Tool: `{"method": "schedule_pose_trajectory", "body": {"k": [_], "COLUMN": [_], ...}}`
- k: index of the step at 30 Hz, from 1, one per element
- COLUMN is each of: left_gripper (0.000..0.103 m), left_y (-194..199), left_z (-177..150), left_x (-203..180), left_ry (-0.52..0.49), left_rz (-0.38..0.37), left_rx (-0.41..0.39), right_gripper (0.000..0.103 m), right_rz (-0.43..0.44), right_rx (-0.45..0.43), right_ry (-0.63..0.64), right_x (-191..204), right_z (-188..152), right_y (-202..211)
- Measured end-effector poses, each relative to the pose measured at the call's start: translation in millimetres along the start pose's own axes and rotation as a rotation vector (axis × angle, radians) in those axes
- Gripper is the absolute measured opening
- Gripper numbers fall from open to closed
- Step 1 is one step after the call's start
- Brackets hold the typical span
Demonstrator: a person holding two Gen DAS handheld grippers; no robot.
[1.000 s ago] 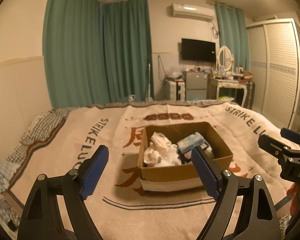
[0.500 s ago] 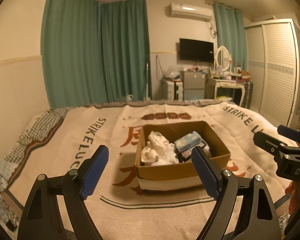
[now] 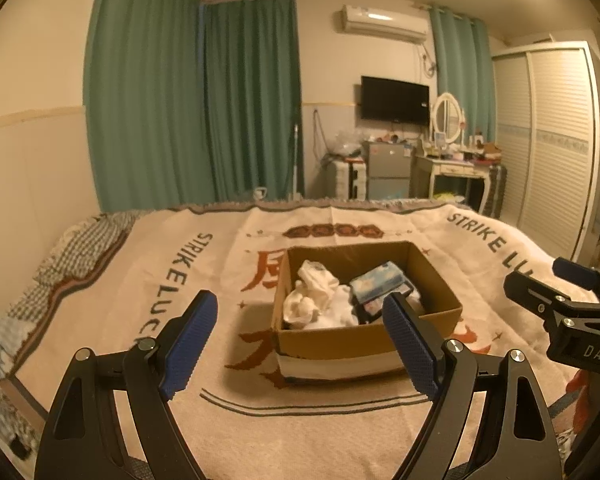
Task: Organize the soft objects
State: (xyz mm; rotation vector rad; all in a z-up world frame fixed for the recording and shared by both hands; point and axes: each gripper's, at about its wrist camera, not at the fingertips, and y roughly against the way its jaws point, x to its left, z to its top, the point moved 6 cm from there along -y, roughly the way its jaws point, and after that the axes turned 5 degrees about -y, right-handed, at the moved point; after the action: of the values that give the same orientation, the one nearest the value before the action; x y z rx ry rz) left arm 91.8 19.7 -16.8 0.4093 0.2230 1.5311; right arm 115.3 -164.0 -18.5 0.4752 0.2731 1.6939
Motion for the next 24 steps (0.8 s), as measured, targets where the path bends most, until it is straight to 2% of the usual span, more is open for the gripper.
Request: {"method": "schedule_pose_trajectory", "body": {"k": [24], "left_gripper": [0.086], "left_y": [-0.5], "left_z": [-0.3], "left_x": [1.4], "left_ry": [-0.003], "left_rz": [0.003], "left_rx": [0.006], "right_gripper": [0.103], "right_rz": [-0.001], "right_rx": [0.010], "right_ry": [0.002], "right_x": [1.2], "right_z": [-3.0], "right_y": [-2.9]}}
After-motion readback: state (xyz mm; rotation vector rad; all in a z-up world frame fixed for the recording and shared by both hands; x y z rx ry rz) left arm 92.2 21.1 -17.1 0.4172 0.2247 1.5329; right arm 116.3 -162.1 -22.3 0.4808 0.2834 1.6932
